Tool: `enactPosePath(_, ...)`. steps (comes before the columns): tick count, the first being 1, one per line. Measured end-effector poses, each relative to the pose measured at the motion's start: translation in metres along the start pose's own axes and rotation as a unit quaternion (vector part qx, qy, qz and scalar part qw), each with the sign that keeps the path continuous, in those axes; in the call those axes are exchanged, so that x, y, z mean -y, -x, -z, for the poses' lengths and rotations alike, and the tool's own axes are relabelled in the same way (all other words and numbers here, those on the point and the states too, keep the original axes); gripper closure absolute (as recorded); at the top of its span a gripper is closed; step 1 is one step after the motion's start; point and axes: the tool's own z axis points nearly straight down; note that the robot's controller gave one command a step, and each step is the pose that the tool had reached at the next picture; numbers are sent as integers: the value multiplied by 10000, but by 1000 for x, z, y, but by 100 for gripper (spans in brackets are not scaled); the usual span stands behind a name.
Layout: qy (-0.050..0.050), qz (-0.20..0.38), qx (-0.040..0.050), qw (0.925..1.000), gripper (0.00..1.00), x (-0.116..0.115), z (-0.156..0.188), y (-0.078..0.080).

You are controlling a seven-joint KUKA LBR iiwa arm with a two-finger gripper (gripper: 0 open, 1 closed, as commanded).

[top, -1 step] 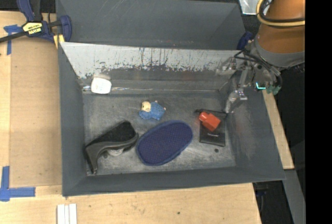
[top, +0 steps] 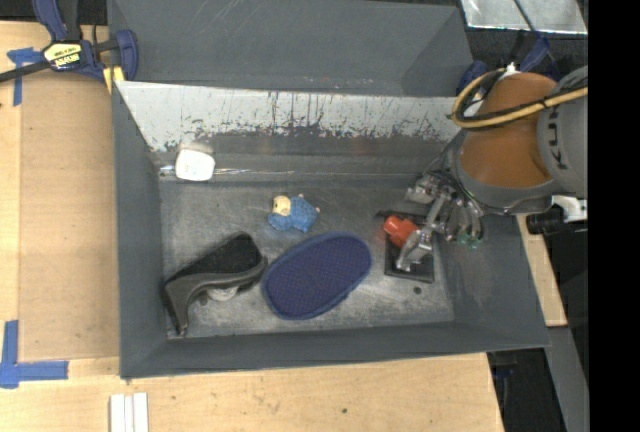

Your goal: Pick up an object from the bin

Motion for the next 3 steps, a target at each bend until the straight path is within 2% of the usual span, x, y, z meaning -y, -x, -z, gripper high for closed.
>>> enactPosePath(2,-10,-912,-30,9958,0,-19,43,-26)
enactPosePath(3,4,-2444,-16,9697,0,-10,1,-28)
